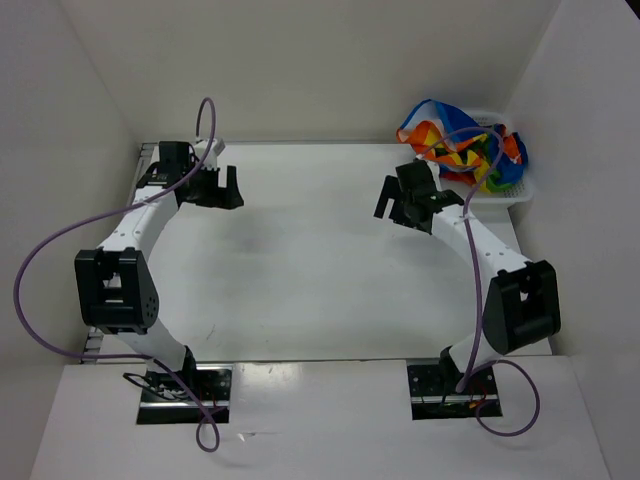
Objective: Fold and stack the shorts
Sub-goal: Grab the shorts from the pile
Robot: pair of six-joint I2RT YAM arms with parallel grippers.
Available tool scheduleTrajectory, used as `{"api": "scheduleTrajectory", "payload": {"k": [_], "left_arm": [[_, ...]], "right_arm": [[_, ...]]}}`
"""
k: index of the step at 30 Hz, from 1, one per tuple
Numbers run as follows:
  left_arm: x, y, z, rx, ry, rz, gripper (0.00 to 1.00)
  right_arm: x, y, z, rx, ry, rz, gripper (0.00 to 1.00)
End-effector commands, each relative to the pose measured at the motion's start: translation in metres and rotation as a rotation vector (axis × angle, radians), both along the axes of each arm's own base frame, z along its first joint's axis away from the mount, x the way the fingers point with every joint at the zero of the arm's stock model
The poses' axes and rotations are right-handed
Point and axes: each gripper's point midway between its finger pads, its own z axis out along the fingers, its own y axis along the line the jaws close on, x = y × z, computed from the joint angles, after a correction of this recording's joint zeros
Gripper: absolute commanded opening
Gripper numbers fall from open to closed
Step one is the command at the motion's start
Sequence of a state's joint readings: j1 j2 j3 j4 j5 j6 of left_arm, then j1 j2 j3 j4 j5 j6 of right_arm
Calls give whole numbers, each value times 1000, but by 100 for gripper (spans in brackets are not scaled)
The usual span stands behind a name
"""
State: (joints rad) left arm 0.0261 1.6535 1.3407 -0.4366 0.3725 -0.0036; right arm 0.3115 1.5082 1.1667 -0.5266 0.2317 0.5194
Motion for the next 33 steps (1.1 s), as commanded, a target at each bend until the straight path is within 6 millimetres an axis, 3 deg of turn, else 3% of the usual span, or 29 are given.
{"api": "scheduleTrajectory", "payload": {"k": [1,7,11,12,15,16,17,18,19,21,22,24,25,27,28,30,31,33], "left_arm": [[0,-4,13,-30,-52,-28,100],[-5,-4,10,-30,-45,-28,100],[-5,-1,17,-15,-64,-14,100],[-6,0,13,-8,-55,-7,100],[-6,2,16,0,-64,1,100],[-8,2,15,-1,-53,1,100],[-8,4,14,6,-53,7,100],[-8,4,17,6,-53,7,100],[-8,4,17,6,-53,7,100],[-10,3,15,6,-40,7,100],[-9,4,23,6,-60,7,100],[-14,3,24,6,-50,7,100],[-14,6,29,16,-63,17,100],[-20,9,30,32,-50,33,100],[-20,11,37,39,-64,40,100],[-24,14,40,52,-59,53,100],[-25,16,39,60,-49,61,100],[-25,16,39,60,-49,61,100]], "right_arm": [[6,-9,5,-42,-2,-13,100],[1,-46,32,-115,-139,-199,100],[-5,-56,49,-125,-227,-223,100],[-6,-57,62,-113,-284,-217,100],[0,-54,79,-85,-339,-149,100],[5,-53,93,-56,-365,-142,100],[11,-53,97,-33,-365,-132,100],[24,-66,90,-21,-340,-163,100],[32,-66,100,15,-330,-161,100],[46,-88,97,44,-296,-228,100],[56,-95,83,41,-253,-242,100],[72,-107,90,81,-267,-286,100],[82,-127,84,109,-257,-351,98],[95,-140,79,167,-260,-372,92],[104,-157,71,191,-252,-419,92],[116,-167,63,216,-238,-433,90],[125,-178,71,215,-262,-449,90],[139,-183,52,254,-225,-449,90]]}}
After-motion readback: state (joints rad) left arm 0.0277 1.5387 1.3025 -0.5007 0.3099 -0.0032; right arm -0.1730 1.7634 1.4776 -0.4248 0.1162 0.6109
